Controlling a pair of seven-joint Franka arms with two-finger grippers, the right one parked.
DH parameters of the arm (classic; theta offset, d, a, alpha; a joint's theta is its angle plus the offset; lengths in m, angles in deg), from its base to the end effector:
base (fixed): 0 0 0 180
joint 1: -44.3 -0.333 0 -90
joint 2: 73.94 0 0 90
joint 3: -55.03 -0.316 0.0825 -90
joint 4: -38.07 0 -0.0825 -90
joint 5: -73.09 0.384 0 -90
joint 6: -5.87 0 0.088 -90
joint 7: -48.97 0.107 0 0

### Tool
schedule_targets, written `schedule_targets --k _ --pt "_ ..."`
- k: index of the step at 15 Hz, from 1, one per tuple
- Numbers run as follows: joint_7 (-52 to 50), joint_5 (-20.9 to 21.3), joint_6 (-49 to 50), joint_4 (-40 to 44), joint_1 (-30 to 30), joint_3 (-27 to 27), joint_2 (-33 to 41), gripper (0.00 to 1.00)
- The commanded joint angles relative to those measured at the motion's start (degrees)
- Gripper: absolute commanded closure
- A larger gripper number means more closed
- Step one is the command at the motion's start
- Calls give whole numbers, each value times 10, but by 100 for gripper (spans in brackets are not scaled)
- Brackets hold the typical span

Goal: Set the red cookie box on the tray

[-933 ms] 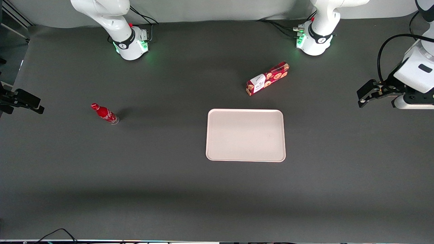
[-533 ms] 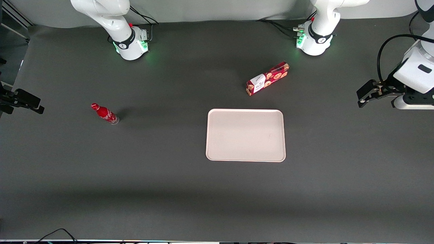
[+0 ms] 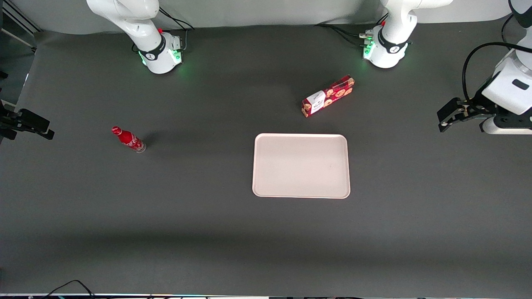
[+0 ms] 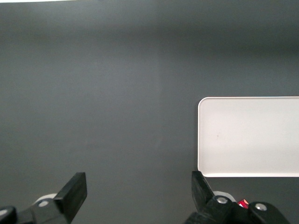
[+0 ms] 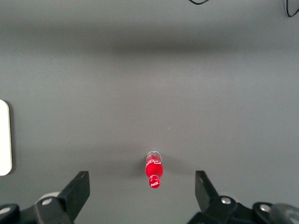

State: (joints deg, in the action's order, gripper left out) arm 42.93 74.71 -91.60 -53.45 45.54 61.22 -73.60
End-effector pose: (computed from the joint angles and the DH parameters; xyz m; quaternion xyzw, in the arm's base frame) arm 0.5610 -0.0707 0.6274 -0.9983 0.0132 -0.0562 0.0079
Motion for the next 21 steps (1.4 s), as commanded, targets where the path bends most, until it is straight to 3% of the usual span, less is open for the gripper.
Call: schedule_targets --k 1,8,16,21 --pt "8 7 12 19 7 -3 -10 0" --pt "8 5 30 18 9 30 -9 0" --pt "23 1 75 12 10 146 -20 0" --pt "23 -2 92 -17 14 175 -7 0"
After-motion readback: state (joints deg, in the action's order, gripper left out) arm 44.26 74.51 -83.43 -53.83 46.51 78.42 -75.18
